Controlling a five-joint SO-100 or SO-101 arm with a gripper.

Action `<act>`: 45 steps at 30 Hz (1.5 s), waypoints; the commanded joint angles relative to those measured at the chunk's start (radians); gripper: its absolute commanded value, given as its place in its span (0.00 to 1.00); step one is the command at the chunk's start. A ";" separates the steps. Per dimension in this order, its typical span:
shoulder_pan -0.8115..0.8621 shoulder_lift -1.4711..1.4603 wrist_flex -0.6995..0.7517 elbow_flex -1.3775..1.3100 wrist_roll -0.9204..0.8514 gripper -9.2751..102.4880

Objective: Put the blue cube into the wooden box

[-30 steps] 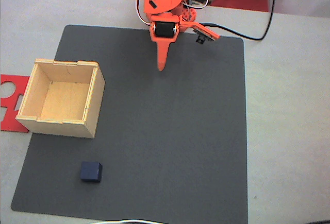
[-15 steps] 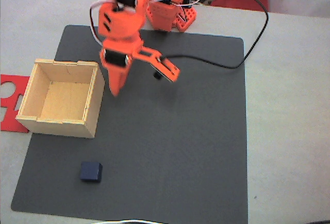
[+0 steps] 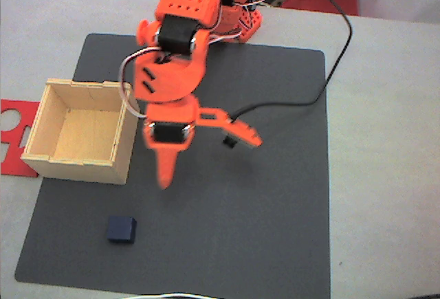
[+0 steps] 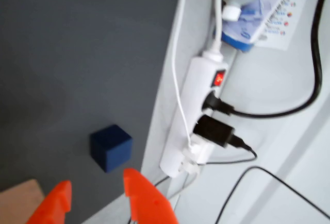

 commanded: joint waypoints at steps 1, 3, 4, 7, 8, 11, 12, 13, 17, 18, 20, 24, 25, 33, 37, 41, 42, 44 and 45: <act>0.075 -0.064 0.002 -0.153 0.005 0.20; 0.127 -0.118 0.002 -0.202 0.006 0.20; 0.153 -0.141 0.000 -0.224 0.006 0.21; 0.219 -0.201 -0.003 -0.275 -0.002 0.21; 0.238 -0.221 -0.009 -0.288 -0.005 0.21; 0.278 -0.290 -0.012 -0.348 -0.015 0.21; 0.285 -0.316 -0.012 -0.371 -0.017 0.21; 0.290 -0.344 -0.012 -0.397 -0.017 0.21; 0.288 -0.457 -0.002 -0.522 -0.017 0.21; 0.284 -0.482 0.003 -0.552 -0.017 0.21; 0.272 -0.528 0.017 -0.615 -0.017 0.21; 0.238 -0.588 0.026 -0.739 -0.025 0.22; 0.225 -0.601 0.028 -0.775 -0.031 0.23; 0.089 -0.784 0.052 -1.028 -0.114 0.24; 0.040 -0.851 0.120 -1.028 -0.124 0.24; 0.052 -0.874 0.247 -1.055 -0.117 0.25; 0.061 -0.876 0.288 -1.080 -0.118 0.25; 0.083 -0.876 0.382 -1.157 -0.117 0.25; 0.094 -0.876 0.433 -1.204 -0.117 0.25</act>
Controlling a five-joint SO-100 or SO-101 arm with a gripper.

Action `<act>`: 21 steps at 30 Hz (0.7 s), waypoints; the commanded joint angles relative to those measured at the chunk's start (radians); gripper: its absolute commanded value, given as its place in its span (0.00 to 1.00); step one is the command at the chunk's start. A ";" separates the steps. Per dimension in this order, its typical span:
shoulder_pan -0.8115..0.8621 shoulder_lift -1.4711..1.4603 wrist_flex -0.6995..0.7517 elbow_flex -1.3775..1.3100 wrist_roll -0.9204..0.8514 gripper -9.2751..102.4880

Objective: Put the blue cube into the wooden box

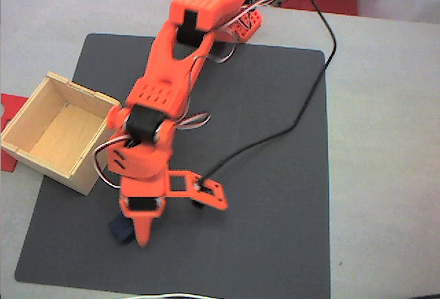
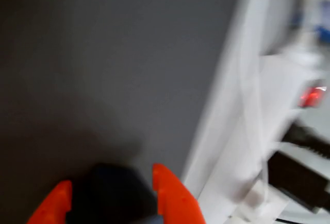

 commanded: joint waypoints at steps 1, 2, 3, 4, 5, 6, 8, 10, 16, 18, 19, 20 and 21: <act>0.035 0.023 0.152 -0.178 0.000 0.25; 0.044 0.023 0.193 -0.224 -0.002 0.25; 0.054 0.023 0.227 -0.262 -0.006 0.25; 0.061 0.023 0.252 -0.290 -0.009 0.26; 0.069 0.026 0.262 -0.296 -0.011 0.26; 0.075 0.031 0.265 -0.296 -0.014 0.26; 0.086 0.031 0.268 -0.296 -0.018 0.26; 0.095 0.026 0.268 -0.296 -0.020 0.26; 0.112 -0.028 0.267 -0.296 -0.012 0.27; 0.114 -0.046 0.235 -0.298 -0.003 0.28; 0.112 -0.052 0.207 -0.299 0.003 0.28; 0.107 -0.057 0.183 -0.299 0.005 0.29; 0.100 -0.058 0.160 -0.301 0.005 0.29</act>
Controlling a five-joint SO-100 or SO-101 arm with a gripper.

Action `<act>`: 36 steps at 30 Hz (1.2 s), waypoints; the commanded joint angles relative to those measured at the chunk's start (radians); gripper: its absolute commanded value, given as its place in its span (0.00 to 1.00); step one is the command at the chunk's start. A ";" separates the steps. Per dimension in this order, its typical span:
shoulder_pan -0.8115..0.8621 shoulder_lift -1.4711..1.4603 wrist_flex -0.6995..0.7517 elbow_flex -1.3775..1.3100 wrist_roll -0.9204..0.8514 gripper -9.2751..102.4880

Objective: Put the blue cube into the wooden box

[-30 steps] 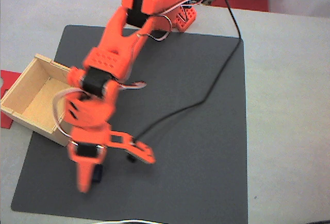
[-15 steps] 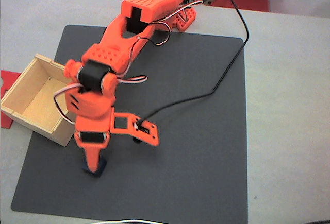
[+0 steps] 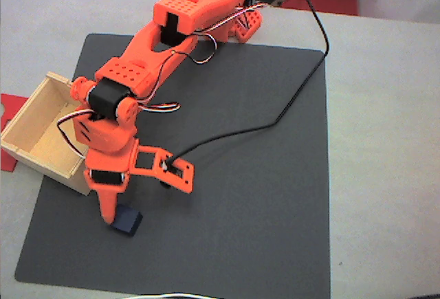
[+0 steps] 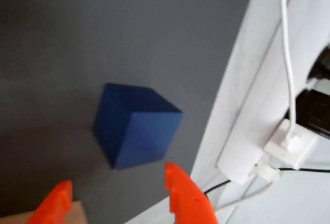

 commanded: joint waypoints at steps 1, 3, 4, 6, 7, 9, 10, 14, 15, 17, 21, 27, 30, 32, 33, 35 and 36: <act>-0.021 0.011 -0.069 -0.049 0.003 0.29; -0.041 0.009 -0.095 -0.049 0.008 0.29; -0.049 0.008 -0.107 -0.049 0.014 0.29; -0.061 0.000 -0.132 -0.049 0.025 0.29; -0.069 -0.006 -0.146 -0.049 0.029 0.29; -0.083 -0.023 -0.160 -0.049 0.031 0.29; -0.089 -0.031 -0.161 -0.049 0.031 0.29; -0.106 -0.064 -0.161 -0.049 0.037 0.28; -0.106 -0.075 -0.163 -0.049 0.037 0.28; -0.109 -0.095 -0.166 -0.064 0.031 0.27; -0.120 -0.097 -0.166 -0.064 0.002 0.20; -0.121 -0.089 -0.149 -0.067 0.015 0.09; -0.132 -0.075 -0.094 -0.133 0.032 0.09; -0.155 -0.064 -0.051 -0.198 0.035 0.09; -0.173 -0.046 -0.037 -0.201 0.040 0.09; -0.232 -0.020 -0.003 -0.201 0.035 0.09; -0.267 -0.011 0.011 -0.201 0.032 0.09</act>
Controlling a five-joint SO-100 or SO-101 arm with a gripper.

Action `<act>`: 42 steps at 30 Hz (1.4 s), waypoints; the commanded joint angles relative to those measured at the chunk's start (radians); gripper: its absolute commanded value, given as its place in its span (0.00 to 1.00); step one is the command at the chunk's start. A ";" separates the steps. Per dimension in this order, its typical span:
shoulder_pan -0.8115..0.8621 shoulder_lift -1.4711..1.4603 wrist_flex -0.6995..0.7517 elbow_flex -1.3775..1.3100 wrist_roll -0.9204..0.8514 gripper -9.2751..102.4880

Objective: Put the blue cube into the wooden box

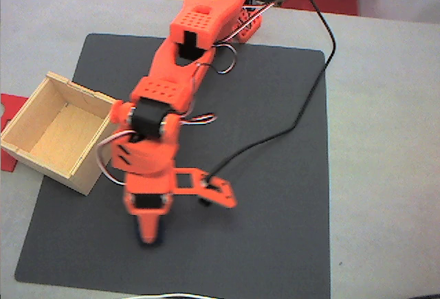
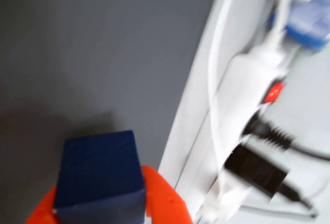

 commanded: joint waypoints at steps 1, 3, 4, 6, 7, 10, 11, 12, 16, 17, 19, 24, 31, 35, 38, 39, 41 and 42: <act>-0.109 0.098 0.044 -0.051 -0.003 0.09; -0.175 0.120 0.063 -0.051 -0.005 0.09; -0.202 0.137 0.074 -0.051 -0.005 0.10; -0.241 0.184 0.094 -0.051 -0.005 0.10; -0.249 0.210 0.103 -0.051 0.000 0.11; -0.241 0.296 0.156 -0.051 0.008 0.11; -0.232 0.324 0.186 -0.051 0.008 0.11; -0.219 0.353 0.216 -0.051 0.008 0.10; -0.140 0.468 0.331 -0.051 0.008 0.10; -0.112 0.503 0.341 -0.038 0.008 0.10; -0.054 0.575 0.342 -0.002 0.006 0.10; 0.091 0.759 0.344 0.110 -0.026 0.10; 0.296 0.946 0.344 0.314 -0.032 0.10; 0.407 1.015 0.344 0.382 -0.032 0.10; 0.492 1.028 0.342 0.382 -0.058 0.09; 0.517 1.023 0.342 0.382 -0.067 0.09; 0.558 1.003 0.341 0.382 -0.083 0.09; 0.575 0.991 0.337 0.382 -0.083 0.09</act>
